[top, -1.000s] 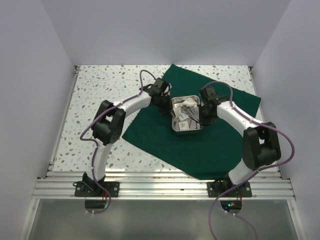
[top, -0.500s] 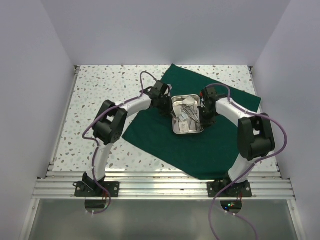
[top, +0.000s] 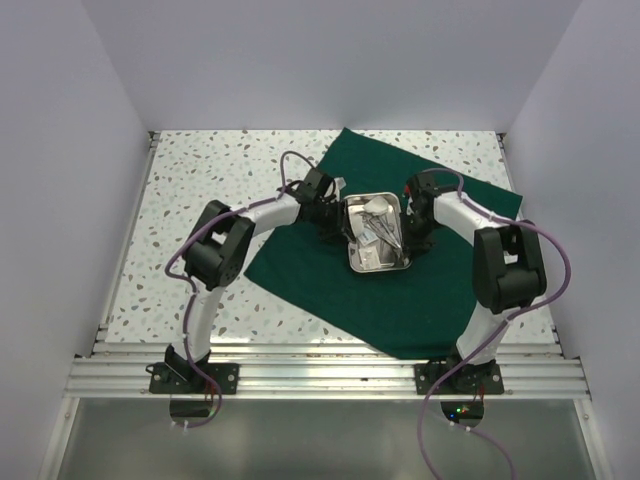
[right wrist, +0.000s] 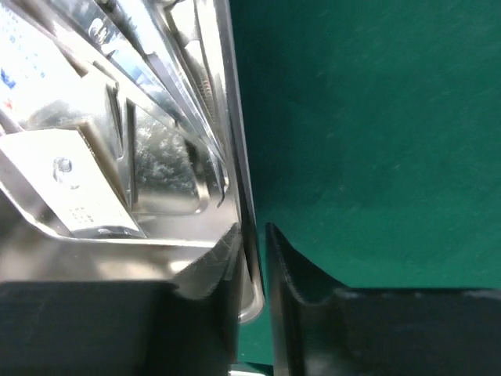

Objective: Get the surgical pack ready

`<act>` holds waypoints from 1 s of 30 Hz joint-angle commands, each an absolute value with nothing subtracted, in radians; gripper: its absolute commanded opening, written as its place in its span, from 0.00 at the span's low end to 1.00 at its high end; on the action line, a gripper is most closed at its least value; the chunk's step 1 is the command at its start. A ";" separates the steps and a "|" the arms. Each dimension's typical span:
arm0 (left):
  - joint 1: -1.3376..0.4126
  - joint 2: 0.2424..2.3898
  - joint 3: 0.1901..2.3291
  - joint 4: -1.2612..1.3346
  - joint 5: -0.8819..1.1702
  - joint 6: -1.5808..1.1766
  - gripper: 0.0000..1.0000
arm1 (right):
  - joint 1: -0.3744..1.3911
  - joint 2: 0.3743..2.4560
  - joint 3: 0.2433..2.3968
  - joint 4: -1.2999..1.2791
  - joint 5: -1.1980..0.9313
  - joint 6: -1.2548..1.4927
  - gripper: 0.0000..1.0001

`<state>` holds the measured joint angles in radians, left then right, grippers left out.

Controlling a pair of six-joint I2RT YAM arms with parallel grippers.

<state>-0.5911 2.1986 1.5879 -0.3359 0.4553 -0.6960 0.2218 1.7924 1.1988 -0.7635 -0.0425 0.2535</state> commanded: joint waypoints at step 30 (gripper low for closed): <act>-0.410 1.838 1.172 -0.434 0.457 -0.472 0.26 | 0.008 1.832 1.392 -0.931 0.048 0.379 0.18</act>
